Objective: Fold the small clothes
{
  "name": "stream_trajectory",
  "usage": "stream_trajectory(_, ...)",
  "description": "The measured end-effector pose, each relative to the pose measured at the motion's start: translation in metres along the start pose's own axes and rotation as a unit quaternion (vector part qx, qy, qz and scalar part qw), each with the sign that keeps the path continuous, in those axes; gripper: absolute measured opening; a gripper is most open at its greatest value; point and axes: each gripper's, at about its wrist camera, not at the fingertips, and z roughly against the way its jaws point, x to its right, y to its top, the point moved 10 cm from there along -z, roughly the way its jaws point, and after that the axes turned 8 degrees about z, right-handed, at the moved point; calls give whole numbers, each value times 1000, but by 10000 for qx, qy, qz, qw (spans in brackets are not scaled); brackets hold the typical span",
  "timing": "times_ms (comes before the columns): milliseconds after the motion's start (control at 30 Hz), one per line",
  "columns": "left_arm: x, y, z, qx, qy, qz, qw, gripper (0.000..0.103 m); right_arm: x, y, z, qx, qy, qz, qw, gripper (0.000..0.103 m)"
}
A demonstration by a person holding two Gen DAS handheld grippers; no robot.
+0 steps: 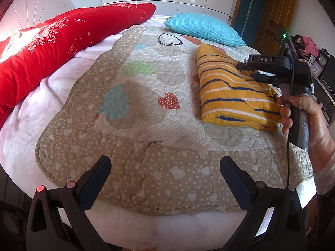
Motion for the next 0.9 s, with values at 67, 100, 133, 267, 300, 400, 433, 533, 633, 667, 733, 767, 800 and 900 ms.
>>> stream_trajectory(67,-4,1,1,6,4,19,10000,103,22,1,5,71,-152,-331,9993,57)
stream_trajectory(100,-5,1,1,9,6,19,10000,103,32,1,11,101,-405,-408,9983,58)
stream_trajectory(133,-7,1,0,15,13,32,10000,103,39,1,18,97,-717,-394,9966,60)
stream_trajectory(267,-6,1,-5,-27,7,66,10000,103,24,3,43,289,-913,47,9954,60)
stream_trajectory(300,-5,1,-5,-37,10,72,10000,103,13,3,49,359,-874,211,9953,60)
stream_trajectory(400,-4,1,-4,-41,24,63,10000,103,-22,-10,54,422,-575,665,9952,61)
stream_trajectory(433,-4,2,-2,-13,55,46,10000,103,-31,-19,51,317,-507,809,9949,61)
stream_trajectory(533,-6,5,5,86,185,8,9998,103,-34,-58,34,-198,-643,1086,9918,62)
stream_trajectory(633,-9,9,11,230,266,6,9994,103,-21,-92,51,-348,-704,992,9920,68)
stream_trajectory(667,-9,10,13,281,296,5,9992,103,-17,-101,61,-364,-675,893,9930,71)
stream_trajectory(733,-7,12,14,347,328,8,9989,103,-7,-119,82,-403,-665,695,9945,77)
stream_trajectory(767,-5,11,13,335,325,11,9989,103,-1,-128,92,-395,-700,631,9948,77)
stream_trajectory(800,-2,10,11,292,291,10,9991,103,4,-135,101,-349,-741,587,9949,77)
stream_trajectory(900,13,3,7,151,172,-16,9997,103,20,-157,124,-187,-999,456,9938,79)
